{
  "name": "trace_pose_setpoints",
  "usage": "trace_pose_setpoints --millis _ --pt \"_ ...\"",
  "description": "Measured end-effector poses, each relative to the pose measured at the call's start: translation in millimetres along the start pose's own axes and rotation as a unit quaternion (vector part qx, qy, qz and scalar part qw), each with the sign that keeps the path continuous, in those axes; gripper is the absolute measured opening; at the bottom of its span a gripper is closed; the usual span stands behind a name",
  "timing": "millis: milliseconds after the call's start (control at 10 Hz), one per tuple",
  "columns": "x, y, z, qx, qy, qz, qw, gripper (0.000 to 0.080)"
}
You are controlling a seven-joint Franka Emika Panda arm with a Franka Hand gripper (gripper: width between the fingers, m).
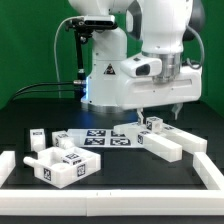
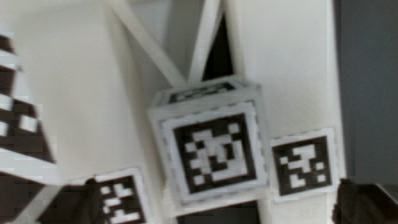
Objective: Assemble chair
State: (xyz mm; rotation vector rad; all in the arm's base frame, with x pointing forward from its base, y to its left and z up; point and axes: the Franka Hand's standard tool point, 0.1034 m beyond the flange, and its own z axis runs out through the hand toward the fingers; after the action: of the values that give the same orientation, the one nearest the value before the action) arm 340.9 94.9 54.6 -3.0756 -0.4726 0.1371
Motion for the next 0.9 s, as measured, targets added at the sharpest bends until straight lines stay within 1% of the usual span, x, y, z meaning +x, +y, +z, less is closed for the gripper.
trace_pose_setpoints --millis 100,300,500,700,900 --pt "-3.8 -1.8 5.8 -0.001 0.004 -0.002 1.0 0.0649" --pt "-1.9 -5.4 18.3 -0.002 0.013 -0.007 1.0 0.0649" --pt "-1.6 -5.4 26.2 -0.002 0.013 -0.009 1.0 0.0649" --pt "1.9 -5.4 26.2 -0.002 0.017 -0.01 1.0 0.0649" --pt "4.1 -5.4 26.1 -0.002 0.018 -0.01 1.0 0.0377"
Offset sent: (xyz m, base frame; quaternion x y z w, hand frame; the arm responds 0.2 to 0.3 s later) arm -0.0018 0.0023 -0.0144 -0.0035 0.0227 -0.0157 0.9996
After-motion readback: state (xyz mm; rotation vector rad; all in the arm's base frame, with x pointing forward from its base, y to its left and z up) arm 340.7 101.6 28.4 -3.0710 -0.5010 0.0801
